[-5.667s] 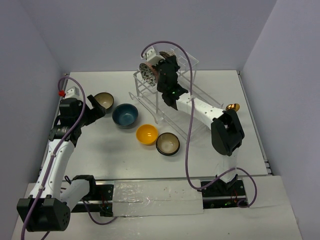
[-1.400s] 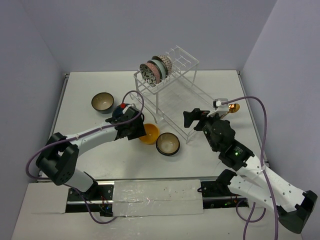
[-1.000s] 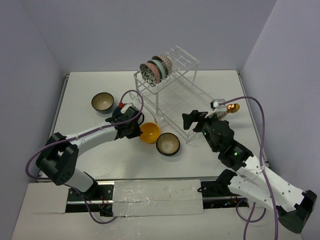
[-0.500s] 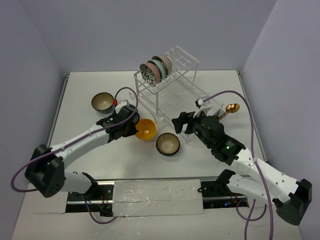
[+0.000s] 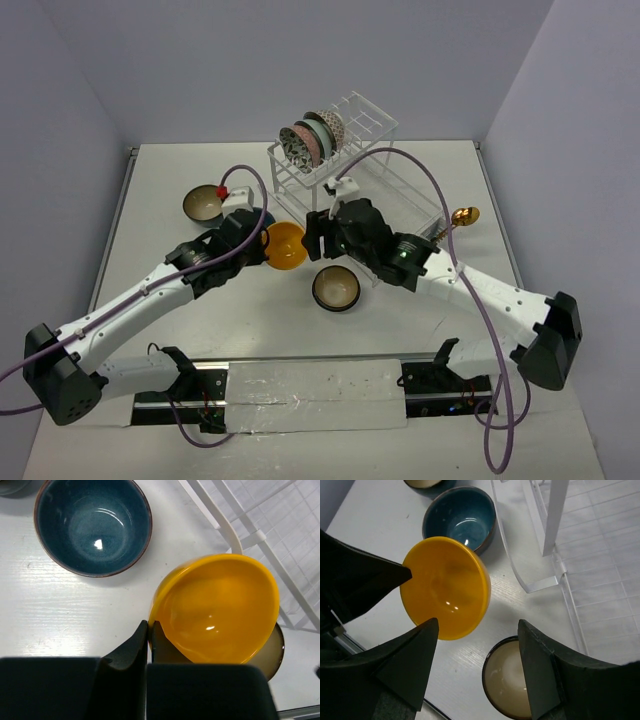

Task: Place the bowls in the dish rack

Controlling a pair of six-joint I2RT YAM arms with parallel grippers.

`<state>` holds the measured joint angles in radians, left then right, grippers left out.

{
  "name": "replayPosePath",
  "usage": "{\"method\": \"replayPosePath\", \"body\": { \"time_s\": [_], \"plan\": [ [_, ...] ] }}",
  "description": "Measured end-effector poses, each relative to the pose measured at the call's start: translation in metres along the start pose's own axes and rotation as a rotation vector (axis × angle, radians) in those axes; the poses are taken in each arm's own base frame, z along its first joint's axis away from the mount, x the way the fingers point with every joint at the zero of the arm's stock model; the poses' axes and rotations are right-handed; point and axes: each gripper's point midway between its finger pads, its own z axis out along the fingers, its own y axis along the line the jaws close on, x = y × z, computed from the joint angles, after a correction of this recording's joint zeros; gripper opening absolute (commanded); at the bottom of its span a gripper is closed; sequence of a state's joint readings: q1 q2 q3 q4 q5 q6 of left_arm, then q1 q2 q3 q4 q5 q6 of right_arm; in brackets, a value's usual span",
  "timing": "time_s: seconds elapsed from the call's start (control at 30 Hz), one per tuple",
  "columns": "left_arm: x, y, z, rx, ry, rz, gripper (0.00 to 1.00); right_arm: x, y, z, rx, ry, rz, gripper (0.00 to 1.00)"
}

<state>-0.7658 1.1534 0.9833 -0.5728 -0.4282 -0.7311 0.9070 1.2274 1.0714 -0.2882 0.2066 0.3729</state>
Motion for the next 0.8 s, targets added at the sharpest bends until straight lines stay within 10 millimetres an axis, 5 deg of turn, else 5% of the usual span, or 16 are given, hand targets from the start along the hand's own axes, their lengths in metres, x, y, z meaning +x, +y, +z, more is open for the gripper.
{"method": "replayPosePath", "body": {
  "time_s": [0.33,0.8],
  "plan": [
    [0.003,0.003,-0.007,-0.011,0.003,0.036,0.0,0.026,0.0,0.031,0.074,0.14,-0.015,0.54],
    [-0.001,0.002,-0.013,0.006,-0.011,0.03,0.0,0.025,0.007,0.05,0.086,0.176,-0.018,0.34]
  ]
}}
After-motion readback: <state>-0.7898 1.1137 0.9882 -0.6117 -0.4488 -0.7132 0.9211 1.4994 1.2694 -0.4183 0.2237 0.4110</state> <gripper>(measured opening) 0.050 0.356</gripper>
